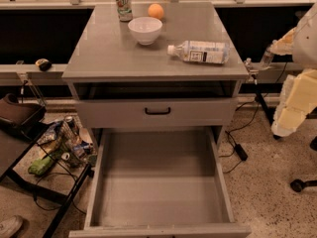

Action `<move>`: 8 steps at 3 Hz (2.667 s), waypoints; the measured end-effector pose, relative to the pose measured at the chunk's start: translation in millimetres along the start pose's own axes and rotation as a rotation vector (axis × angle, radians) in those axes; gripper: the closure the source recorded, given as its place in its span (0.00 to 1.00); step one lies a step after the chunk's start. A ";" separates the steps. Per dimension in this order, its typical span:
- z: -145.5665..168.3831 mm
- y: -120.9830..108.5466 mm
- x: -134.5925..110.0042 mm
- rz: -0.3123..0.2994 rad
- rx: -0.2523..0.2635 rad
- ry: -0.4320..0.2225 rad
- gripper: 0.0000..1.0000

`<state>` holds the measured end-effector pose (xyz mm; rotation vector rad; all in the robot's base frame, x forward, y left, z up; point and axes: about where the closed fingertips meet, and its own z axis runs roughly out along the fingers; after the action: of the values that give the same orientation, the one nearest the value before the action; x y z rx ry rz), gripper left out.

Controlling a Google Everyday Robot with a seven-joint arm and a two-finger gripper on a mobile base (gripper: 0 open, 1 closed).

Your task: Place blue plastic bottle into middle drawer

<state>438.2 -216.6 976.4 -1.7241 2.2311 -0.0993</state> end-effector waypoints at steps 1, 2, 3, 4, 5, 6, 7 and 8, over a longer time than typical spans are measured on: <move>-0.9 -1.5 -1.1 0.000 0.008 -0.005 0.00; -3.1 -37.4 -12.4 0.003 0.053 -0.043 0.00; 1.9 -103.6 -30.9 0.007 0.103 -0.046 0.00; 35.5 -181.6 -55.8 -0.007 0.103 0.090 0.00; 71.9 -226.3 -81.6 -0.026 0.097 0.156 0.00; 104.1 -256.2 -108.7 -0.029 0.105 0.144 0.00; 117.2 -278.9 -136.6 -0.025 0.153 0.074 0.00; 129.6 -282.5 -143.3 -0.020 0.148 0.046 0.00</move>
Offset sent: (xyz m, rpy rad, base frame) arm 0.1093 0.0009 0.0410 0.0857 -0.1592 -0.0078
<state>770.5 -138.3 953.0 -1.6809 2.1788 -0.3038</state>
